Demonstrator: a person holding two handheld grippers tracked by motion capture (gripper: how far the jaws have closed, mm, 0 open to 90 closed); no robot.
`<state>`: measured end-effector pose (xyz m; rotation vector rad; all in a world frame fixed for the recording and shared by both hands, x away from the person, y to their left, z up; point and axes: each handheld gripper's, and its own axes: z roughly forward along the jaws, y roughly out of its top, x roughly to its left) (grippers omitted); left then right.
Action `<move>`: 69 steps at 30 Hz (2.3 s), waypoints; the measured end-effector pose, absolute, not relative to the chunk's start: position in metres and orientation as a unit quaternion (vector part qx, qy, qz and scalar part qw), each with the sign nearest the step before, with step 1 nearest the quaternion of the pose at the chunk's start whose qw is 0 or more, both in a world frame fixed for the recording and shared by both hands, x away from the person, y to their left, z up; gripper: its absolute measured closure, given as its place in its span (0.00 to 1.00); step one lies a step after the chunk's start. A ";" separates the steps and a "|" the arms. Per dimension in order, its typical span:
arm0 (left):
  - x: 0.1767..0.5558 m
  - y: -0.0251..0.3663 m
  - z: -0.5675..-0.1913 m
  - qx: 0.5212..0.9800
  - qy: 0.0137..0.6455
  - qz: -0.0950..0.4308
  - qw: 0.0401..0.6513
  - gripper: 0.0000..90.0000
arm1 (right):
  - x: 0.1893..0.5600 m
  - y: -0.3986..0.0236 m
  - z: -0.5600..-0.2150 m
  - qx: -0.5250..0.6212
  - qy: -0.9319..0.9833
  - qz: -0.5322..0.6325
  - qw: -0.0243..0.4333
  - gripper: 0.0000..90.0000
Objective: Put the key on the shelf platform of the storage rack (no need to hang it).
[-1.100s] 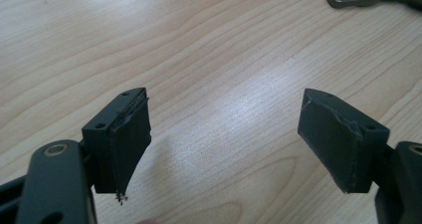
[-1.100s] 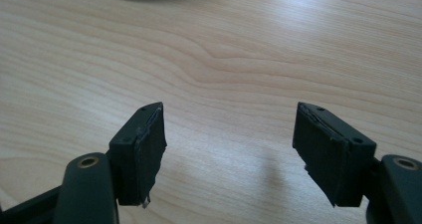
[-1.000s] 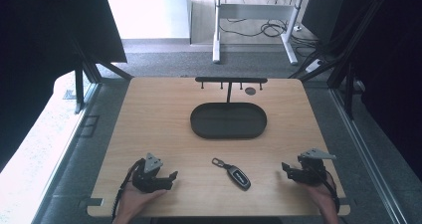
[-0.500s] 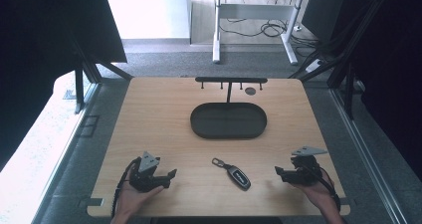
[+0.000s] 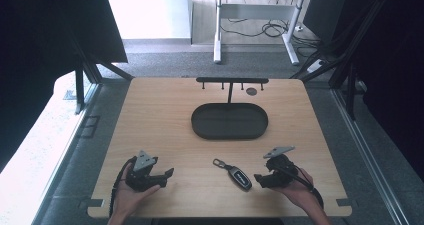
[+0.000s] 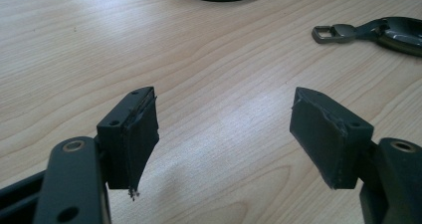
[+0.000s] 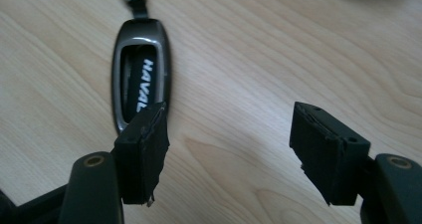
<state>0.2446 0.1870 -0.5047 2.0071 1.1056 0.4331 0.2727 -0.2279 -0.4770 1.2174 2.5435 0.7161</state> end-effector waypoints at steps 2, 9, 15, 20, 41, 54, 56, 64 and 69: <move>0.244 0.187 -0.504 0.791 0.436 0.170 0.395 0.30 | 0.273 -0.221 -0.478 0.409 0.874 0.237 0.111 0.36; 0.243 0.184 -0.504 0.795 0.431 0.167 0.392 0.31 | 0.273 -0.195 -0.476 0.385 0.890 0.221 0.105 0.36; 0.243 0.185 -0.505 0.796 0.434 0.165 0.387 0.31 | 0.275 -0.181 -0.481 0.369 0.899 0.213 0.103 0.36; 0.244 0.184 -0.506 0.798 0.435 0.162 0.384 0.31 | 0.277 -0.167 -0.488 0.354 0.909 0.198 0.098 0.37; 0.246 0.192 -0.507 0.790 0.455 0.160 0.378 0.31 | 0.289 -0.149 -0.503 0.345 0.920 0.158 0.093 0.39; 0.247 0.195 -0.509 0.789 0.460 0.161 0.374 0.31 | 0.291 -0.145 -0.505 0.337 0.927 0.149 0.070 0.52; 0.248 0.194 -0.510 0.792 0.459 0.158 0.371 0.31 | 0.292 -0.146 -0.505 0.336 0.928 0.149 0.063 0.53; 0.248 0.193 -0.511 0.795 0.456 0.157 0.367 0.31 | 0.295 -0.147 -0.505 0.334 0.930 0.147 0.052 0.54; 0.248 0.193 -0.511 0.797 0.456 0.155 0.366 0.31 | 0.296 -0.148 -0.505 0.339 0.928 0.147 0.045 0.55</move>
